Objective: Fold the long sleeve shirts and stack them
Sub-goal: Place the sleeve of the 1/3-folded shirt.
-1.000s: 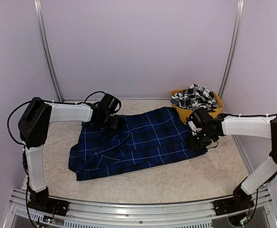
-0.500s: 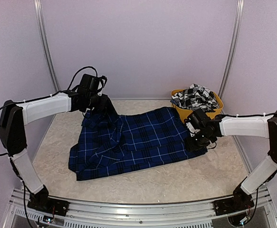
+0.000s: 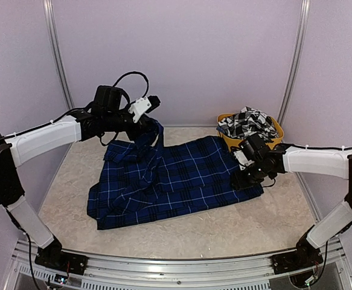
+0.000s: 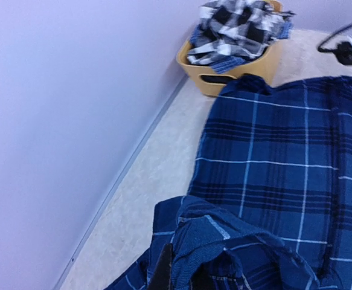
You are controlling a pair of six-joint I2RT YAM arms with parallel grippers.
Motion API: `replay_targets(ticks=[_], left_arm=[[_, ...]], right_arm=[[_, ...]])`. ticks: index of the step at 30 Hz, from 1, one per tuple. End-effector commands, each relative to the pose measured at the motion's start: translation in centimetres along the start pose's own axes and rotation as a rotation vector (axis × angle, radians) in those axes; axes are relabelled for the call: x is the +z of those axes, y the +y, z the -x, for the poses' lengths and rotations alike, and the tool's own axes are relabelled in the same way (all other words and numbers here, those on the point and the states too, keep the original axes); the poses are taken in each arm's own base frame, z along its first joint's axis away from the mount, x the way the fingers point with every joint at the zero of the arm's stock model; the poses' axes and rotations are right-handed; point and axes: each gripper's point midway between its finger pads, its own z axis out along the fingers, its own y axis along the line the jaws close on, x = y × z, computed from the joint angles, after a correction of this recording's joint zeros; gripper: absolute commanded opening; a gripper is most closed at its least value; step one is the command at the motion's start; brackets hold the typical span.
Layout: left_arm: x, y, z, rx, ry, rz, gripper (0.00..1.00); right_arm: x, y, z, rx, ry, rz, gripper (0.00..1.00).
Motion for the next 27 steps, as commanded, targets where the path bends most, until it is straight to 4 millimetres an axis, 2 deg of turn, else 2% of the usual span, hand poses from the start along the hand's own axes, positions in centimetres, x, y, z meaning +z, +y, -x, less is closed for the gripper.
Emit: replay_targets(ticks=[1, 7, 10, 13, 17, 19, 21, 23, 25, 27], left_arm=[[-0.2, -7.7, 2.1, 0.242, -0.108, -0.281, 0.03], [1.7, -14.9, 1.6, 0.349, -0.103, -0.469, 0.02], [2.4, -17.2, 1.1, 0.383, -0.103, -0.516, 0.05], [3.8, -18.5, 0.4, 0.376, -0.091, -0.529, 0.10], [5.5, -18.2, 0.5, 0.311, -0.109, -0.459, 0.21], [5.7, -17.6, 0.9, 0.280, -0.135, -0.406, 0.39], [5.5, -17.1, 1.2, 0.260, -0.160, -0.368, 0.53], [5.1, -16.5, 1.7, 0.236, -0.186, -0.331, 0.62], [4.1, -16.0, 2.2, 0.209, -0.209, -0.312, 0.68], [3.2, -15.8, 2.1, 0.179, -0.219, -0.312, 0.81]], right_arm=[[-2.7, 1.3, 2.5, 0.002, -0.106, 0.065, 0.56], [-3.8, 0.3, 2.3, 0.019, -0.123, 0.019, 0.57], [-3.8, 0.1, 1.8, 0.031, -0.122, 0.012, 0.57], [-3.7, -0.1, 1.2, 0.042, -0.118, 0.013, 0.57], [-3.3, 0.0, 0.5, 0.052, -0.108, 0.020, 0.57], [-3.4, 0.2, 0.6, 0.048, -0.113, 0.034, 0.57], [-3.6, 0.6, 0.8, 0.047, -0.128, 0.060, 0.57], [-4.2, 1.3, 1.3, 0.039, -0.160, 0.100, 0.57], [-5.1, 2.8, 1.9, 0.000, -0.204, 0.158, 0.58], [-6.0, 4.5, 2.4, -0.049, -0.244, 0.219, 0.60]])
